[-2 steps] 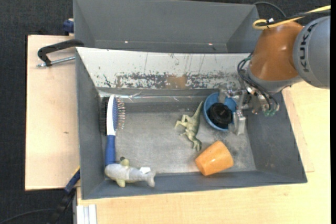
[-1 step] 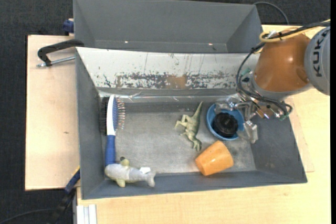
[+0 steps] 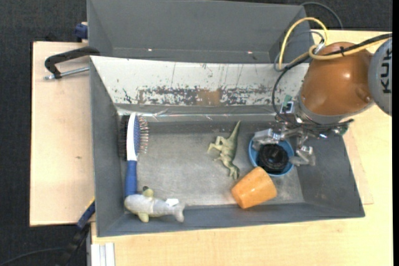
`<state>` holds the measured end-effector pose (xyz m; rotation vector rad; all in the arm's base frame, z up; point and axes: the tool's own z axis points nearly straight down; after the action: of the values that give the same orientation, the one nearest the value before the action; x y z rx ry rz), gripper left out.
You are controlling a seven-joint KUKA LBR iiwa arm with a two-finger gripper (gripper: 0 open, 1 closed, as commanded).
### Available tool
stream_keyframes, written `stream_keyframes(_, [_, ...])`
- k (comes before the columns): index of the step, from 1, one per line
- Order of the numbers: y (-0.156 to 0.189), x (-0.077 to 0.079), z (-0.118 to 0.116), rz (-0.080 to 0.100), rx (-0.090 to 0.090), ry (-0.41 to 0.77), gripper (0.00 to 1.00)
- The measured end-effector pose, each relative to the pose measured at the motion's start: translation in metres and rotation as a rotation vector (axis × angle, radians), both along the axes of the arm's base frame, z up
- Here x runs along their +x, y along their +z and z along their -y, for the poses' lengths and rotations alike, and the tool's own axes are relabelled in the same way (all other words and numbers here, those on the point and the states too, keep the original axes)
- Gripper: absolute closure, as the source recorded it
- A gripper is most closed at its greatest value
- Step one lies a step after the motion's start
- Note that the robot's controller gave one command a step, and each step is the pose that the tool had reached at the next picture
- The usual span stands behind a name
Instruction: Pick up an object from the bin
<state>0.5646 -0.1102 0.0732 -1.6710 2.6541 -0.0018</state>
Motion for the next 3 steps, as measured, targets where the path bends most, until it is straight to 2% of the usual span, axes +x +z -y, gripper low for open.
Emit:
stream_keyframes(1, [-0.001, -0.008, -0.001, 0.002, -0.002, 0.416, 0.0])
stream_keyframes(2, [0.002, -0.007, 0.001, 0.005, -0.006, 0.413, 1.0])
stream_keyframes(3, [0.105, -0.016, -0.012, 0.008, -0.005, 0.433, 1.0])
